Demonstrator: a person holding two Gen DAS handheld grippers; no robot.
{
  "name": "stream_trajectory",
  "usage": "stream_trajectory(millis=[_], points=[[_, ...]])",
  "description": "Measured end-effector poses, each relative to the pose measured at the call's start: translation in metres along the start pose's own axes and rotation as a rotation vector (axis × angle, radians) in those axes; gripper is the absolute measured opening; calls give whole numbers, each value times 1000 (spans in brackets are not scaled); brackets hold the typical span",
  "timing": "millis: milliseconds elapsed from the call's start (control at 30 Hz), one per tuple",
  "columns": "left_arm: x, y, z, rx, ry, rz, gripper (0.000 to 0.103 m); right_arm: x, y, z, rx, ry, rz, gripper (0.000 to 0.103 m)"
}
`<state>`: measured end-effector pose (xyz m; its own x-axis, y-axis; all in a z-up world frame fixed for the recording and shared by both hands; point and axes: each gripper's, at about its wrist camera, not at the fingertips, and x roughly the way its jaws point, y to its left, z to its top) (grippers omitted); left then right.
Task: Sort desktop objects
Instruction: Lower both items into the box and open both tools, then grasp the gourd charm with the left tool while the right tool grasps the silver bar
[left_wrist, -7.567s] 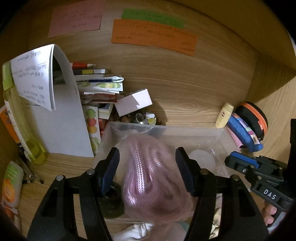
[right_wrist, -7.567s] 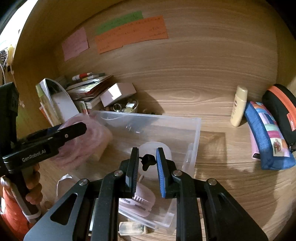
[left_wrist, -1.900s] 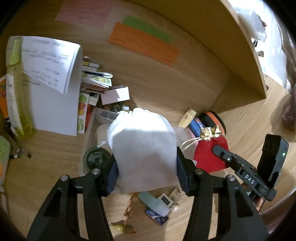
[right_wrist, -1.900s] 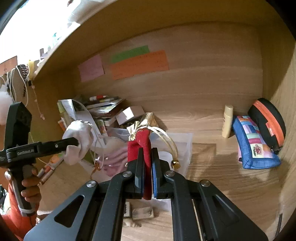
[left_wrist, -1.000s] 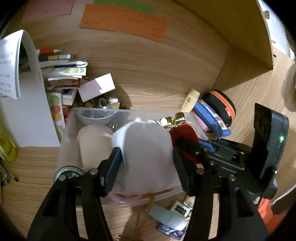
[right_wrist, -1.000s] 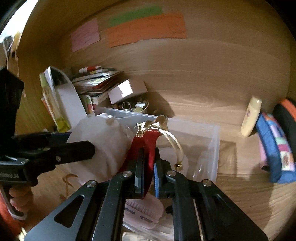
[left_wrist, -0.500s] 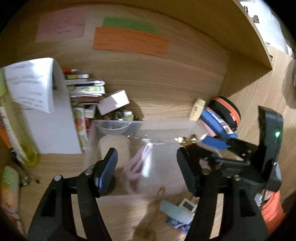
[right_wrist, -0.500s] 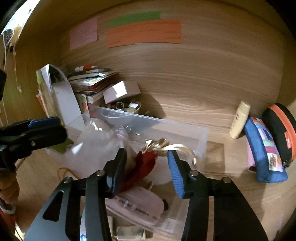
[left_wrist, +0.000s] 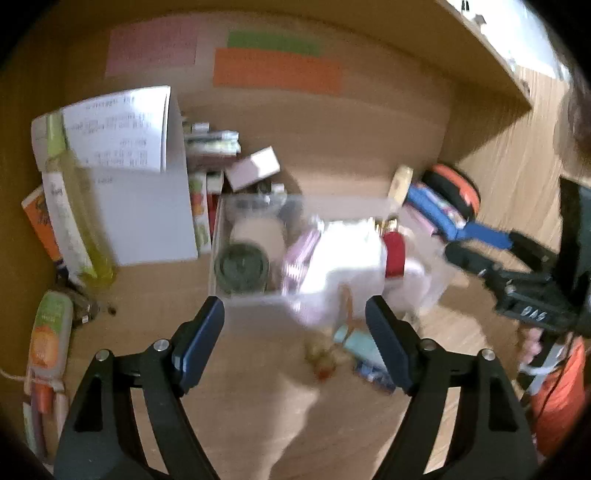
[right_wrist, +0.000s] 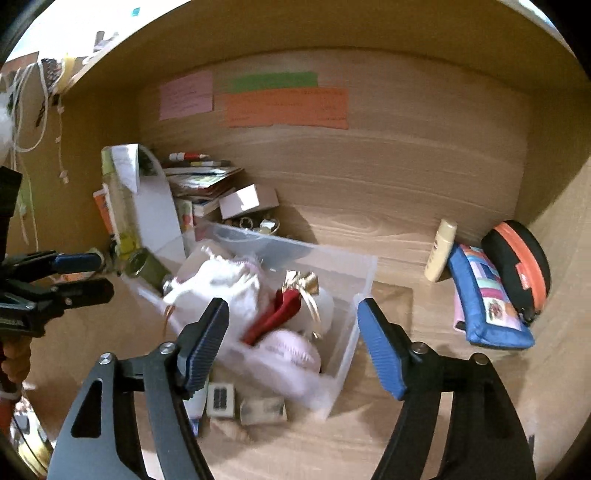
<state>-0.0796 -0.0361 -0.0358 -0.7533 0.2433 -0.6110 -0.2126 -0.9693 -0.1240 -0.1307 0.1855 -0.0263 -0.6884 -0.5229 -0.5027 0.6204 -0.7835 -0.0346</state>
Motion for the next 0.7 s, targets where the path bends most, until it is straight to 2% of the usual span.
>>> stream_trajectory(millis=[267, 433, 600, 700], points=[[16, -7, -29, 30, 93, 10, 79, -16, 2, -27, -9, 34, -16, 70], [29, -12, -39, 49, 147, -10, 79, -9, -6, -49, -4, 103, -25, 70], [41, -17, -42, 78, 178, -29, 79, 10, -9, -62, -21, 197, 2, 69], [52, -17, -41, 83, 212, -39, 70, 21, -8, -63, -22, 232, 42, 64]])
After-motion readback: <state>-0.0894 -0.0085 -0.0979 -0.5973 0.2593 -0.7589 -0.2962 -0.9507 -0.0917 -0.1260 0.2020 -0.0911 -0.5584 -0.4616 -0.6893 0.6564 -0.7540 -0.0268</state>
